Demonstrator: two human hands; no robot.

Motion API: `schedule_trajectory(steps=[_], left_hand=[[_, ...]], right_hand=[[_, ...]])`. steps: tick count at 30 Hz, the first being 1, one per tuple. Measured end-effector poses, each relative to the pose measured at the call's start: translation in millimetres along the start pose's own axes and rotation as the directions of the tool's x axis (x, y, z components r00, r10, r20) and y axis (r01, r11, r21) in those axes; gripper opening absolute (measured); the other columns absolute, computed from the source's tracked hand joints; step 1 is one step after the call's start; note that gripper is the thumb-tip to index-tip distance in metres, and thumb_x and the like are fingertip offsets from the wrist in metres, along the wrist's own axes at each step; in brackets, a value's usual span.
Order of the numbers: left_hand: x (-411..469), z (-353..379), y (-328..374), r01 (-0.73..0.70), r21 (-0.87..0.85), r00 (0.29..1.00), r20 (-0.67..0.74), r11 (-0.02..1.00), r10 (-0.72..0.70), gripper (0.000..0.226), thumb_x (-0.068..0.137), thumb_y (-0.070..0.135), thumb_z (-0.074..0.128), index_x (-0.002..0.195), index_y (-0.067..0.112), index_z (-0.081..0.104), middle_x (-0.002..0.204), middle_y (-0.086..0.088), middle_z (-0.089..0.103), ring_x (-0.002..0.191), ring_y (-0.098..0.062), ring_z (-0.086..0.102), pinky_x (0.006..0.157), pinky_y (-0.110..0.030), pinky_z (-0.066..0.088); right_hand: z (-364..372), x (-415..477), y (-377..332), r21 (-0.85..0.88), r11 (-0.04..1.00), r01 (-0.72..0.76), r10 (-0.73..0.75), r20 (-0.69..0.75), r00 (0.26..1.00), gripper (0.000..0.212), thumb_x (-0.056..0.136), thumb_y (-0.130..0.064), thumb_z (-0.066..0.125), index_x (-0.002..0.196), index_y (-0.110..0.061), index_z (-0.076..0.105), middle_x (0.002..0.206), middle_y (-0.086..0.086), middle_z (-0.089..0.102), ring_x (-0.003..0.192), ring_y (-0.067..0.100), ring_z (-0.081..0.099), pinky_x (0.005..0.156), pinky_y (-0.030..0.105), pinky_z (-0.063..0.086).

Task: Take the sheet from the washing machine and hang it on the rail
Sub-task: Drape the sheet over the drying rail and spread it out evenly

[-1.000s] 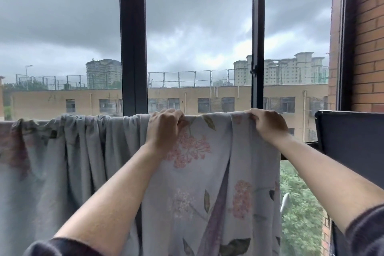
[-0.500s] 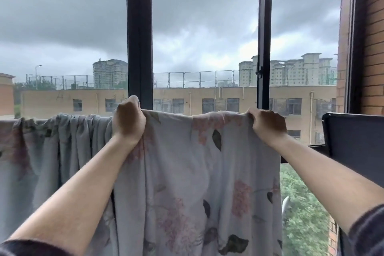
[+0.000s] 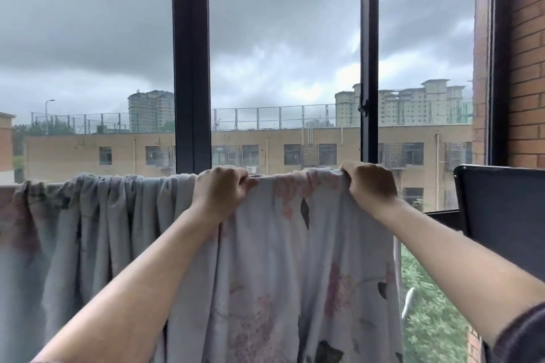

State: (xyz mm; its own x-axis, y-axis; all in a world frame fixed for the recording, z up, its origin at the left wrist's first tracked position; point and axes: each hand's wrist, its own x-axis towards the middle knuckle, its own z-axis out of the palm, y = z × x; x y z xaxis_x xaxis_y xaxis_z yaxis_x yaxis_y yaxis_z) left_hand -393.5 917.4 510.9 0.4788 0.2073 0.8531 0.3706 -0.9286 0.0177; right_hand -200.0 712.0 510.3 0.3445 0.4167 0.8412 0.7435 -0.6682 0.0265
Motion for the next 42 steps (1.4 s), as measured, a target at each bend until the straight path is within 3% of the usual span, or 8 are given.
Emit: schedule_trajectory(steps=[5, 10, 18, 26, 31, 36, 39, 42], left_hand=[[5, 4, -4, 0.087, -0.178, 0.995, -0.036, 0.980, -0.095, 0.017, 0.091, 0.013, 0.051, 0.088, 0.010, 0.067, 0.082, -0.011, 0.070, 0.080, -0.034, 0.064, 0.068, -0.035, 0.048], [-1, -1, -14, 0.020, -0.218, 0.995, -0.093, 0.976, -0.041, 0.042, 0.076, -0.012, 0.041, 0.102, 0.011, 0.065, 0.102, -0.009, 0.067, 0.090, -0.030, 0.063, 0.079, -0.040, 0.051], [-9, -5, -20, 0.033, -0.133, 0.993, -0.106, 0.991, -0.048, 0.019, 0.077, 0.021, 0.044, 0.061, 0.013, 0.050, 0.063, 0.000, 0.056, 0.063, -0.021, 0.050, 0.057, -0.029, 0.037], [-12, -13, -41, 0.055, -0.067, 0.989, -0.132, 0.996, -0.064, 0.011, 0.085, 0.007, 0.044, 0.084, 0.009, 0.055, 0.074, -0.003, 0.060, 0.063, -0.022, 0.048, 0.057, -0.029, 0.029], [-12, -12, -47, -0.019, -0.043, 0.994, -0.113, 0.999, 0.014, 0.029, 0.079, 0.018, 0.036, 0.081, 0.019, 0.065, 0.080, 0.003, 0.066, 0.076, -0.023, 0.060, 0.059, -0.027, 0.034], [-14, -8, -41, 0.030, 0.010, 0.991, -0.127, 0.999, -0.029, 0.024, 0.082, 0.038, 0.045, 0.069, 0.019, 0.053, 0.070, 0.007, 0.060, 0.069, -0.016, 0.053, 0.059, -0.027, 0.030], [-10, -7, -42, 0.069, -0.047, 0.991, -0.110, 0.997, -0.074, 0.012, 0.087, 0.019, 0.048, 0.080, 0.018, 0.057, 0.074, 0.007, 0.062, 0.068, -0.019, 0.056, 0.058, -0.027, 0.031], [-7, -9, -44, 0.006, -0.113, 0.996, -0.085, 0.994, -0.016, 0.034, 0.080, 0.006, 0.040, 0.094, 0.030, 0.060, 0.093, 0.012, 0.067, 0.081, -0.018, 0.061, 0.065, -0.032, 0.047]], right_hand=[[11, 13, -33, 0.080, 0.994, 0.081, -0.083, 0.021, 0.996, 0.021, 0.086, -0.009, 0.045, 0.097, -0.014, 0.062, 0.092, 0.008, 0.068, 0.085, 0.033, 0.063, 0.063, 0.032, 0.032], [30, 9, -55, 0.252, 0.967, 0.045, -0.006, -0.155, 0.988, 0.026, 0.083, -0.023, 0.032, 0.082, -0.014, 0.057, 0.081, 0.006, 0.068, 0.071, 0.032, 0.061, 0.066, 0.035, 0.037], [47, 2, -54, 0.272, 0.958, 0.094, -0.008, -0.300, 0.954, 0.024, 0.088, -0.026, 0.031, 0.077, -0.018, 0.051, 0.070, -0.002, 0.061, 0.064, 0.024, 0.057, 0.078, 0.037, 0.043], [50, 2, -39, 0.212, 0.969, 0.125, -0.041, -0.359, 0.932, 0.025, 0.088, -0.023, 0.034, 0.073, -0.012, 0.050, 0.061, 0.003, 0.057, 0.056, 0.027, 0.054, 0.070, 0.035, 0.042], [54, 3, -39, 0.210, 0.972, 0.104, -0.018, -0.374, 0.927, 0.027, 0.089, -0.024, 0.032, 0.073, -0.012, 0.050, 0.064, 0.003, 0.057, 0.058, 0.026, 0.052, 0.073, 0.036, 0.041], [57, 3, -37, 0.213, 0.973, 0.091, 0.001, -0.397, 0.918, 0.027, 0.087, -0.023, 0.032, 0.073, -0.011, 0.052, 0.064, 0.005, 0.057, 0.059, 0.027, 0.052, 0.073, 0.036, 0.038], [55, 3, -39, 0.235, 0.968, 0.089, 0.015, -0.407, 0.913, 0.028, 0.086, -0.023, 0.032, 0.072, -0.010, 0.053, 0.064, 0.006, 0.058, 0.059, 0.027, 0.052, 0.072, 0.035, 0.037], [54, 2, -40, 0.254, 0.964, 0.079, 0.031, -0.403, 0.915, 0.027, 0.086, -0.023, 0.033, 0.073, -0.010, 0.053, 0.065, 0.006, 0.058, 0.060, 0.026, 0.052, 0.073, 0.038, 0.042]])
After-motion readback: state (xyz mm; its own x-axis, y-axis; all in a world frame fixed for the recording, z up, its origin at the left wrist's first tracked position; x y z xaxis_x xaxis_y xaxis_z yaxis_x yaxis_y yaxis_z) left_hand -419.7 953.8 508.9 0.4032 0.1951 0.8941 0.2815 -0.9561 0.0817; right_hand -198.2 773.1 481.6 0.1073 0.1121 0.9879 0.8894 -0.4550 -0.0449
